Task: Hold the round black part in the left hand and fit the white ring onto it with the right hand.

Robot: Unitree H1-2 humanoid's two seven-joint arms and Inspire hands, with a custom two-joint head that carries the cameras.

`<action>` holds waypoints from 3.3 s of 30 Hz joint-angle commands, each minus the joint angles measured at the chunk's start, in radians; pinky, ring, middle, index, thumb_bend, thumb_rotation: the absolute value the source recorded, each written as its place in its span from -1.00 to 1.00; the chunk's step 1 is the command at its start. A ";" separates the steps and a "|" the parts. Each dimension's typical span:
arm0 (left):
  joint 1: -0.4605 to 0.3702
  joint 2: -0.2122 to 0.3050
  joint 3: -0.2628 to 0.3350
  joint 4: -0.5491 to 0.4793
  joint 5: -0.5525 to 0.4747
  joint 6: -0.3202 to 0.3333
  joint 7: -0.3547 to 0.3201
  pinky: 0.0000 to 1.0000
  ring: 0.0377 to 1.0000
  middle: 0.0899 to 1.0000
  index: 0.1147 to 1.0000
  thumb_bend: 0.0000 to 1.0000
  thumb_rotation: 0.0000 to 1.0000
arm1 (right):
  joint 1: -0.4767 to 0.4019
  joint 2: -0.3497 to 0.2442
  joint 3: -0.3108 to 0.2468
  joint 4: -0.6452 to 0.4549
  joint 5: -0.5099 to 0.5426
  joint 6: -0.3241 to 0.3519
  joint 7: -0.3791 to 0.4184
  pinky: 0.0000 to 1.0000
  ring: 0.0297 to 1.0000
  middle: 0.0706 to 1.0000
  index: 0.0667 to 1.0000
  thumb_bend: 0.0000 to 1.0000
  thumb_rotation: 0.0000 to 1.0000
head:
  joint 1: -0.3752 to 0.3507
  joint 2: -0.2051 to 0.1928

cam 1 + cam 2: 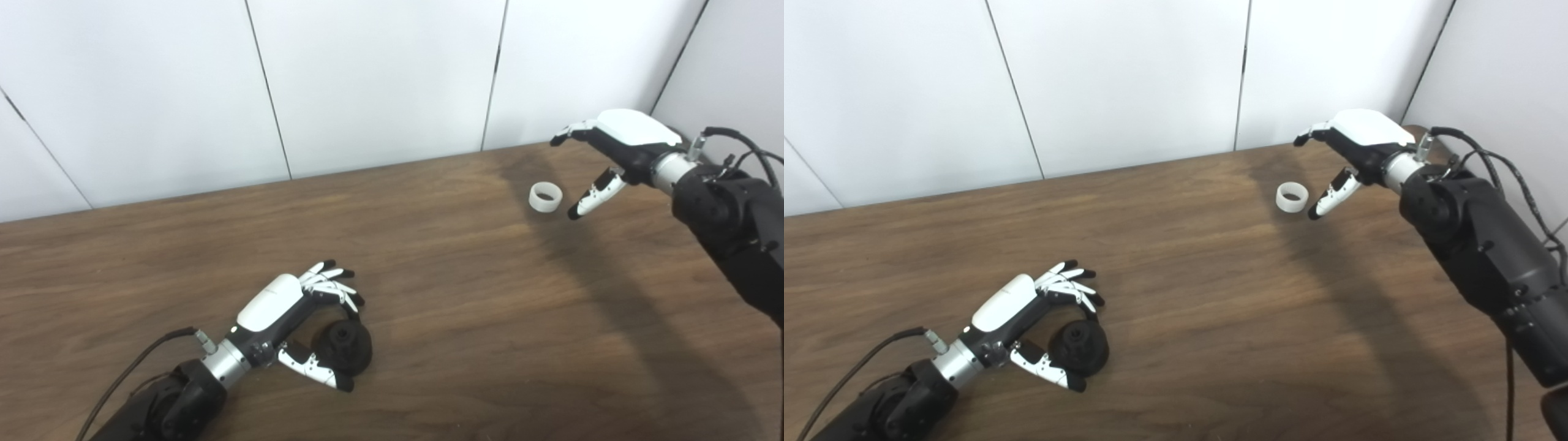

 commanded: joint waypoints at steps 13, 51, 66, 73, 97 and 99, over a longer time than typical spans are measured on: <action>0.031 0.040 -0.004 -0.009 0.031 0.016 -0.047 1.00 0.82 0.40 -0.17 0.05 -0.88 | -0.048 -0.042 -0.025 0.061 -0.092 -0.117 -0.078 0.49 0.76 0.72 0.56 0.81 -0.67 | 0.000 -0.002; 0.058 0.053 0.000 -0.064 0.020 0.016 -0.058 1.00 0.82 0.39 -0.17 0.05 -0.88 | -0.099 0.029 0.000 0.186 -0.154 -0.130 -0.123 0.67 0.80 0.70 0.53 0.70 -0.59 | -0.011 -0.025; 0.087 0.056 0.022 -0.101 0.022 0.016 -0.066 1.00 0.82 0.38 -0.17 0.05 -0.88 | -0.130 0.048 0.042 0.241 -0.180 -0.140 -0.126 0.69 0.83 0.72 0.56 0.61 -0.45 | -0.008 -0.030; 0.095 0.053 0.028 -0.101 0.020 0.016 -0.065 1.00 0.81 0.38 -0.17 0.05 -0.88 | -0.135 0.063 0.043 0.261 -0.171 -0.151 -0.145 0.69 0.81 0.70 0.53 0.65 -0.44 | -0.005 -0.027; 0.101 0.054 0.047 -0.122 0.011 0.016 -0.089 1.00 0.82 0.39 -0.17 0.05 -0.88 | -0.136 0.076 0.060 0.291 -0.176 -0.170 -0.173 0.68 0.79 0.69 0.47 0.66 -0.48 | 0.001 -0.019; 0.103 0.055 0.049 -0.125 0.008 0.016 -0.090 1.00 0.81 0.39 -0.17 0.05 -0.88 | -0.136 0.076 0.062 0.294 -0.175 -0.170 -0.176 0.69 0.78 0.69 0.46 0.67 -0.50 | -0.001 -0.019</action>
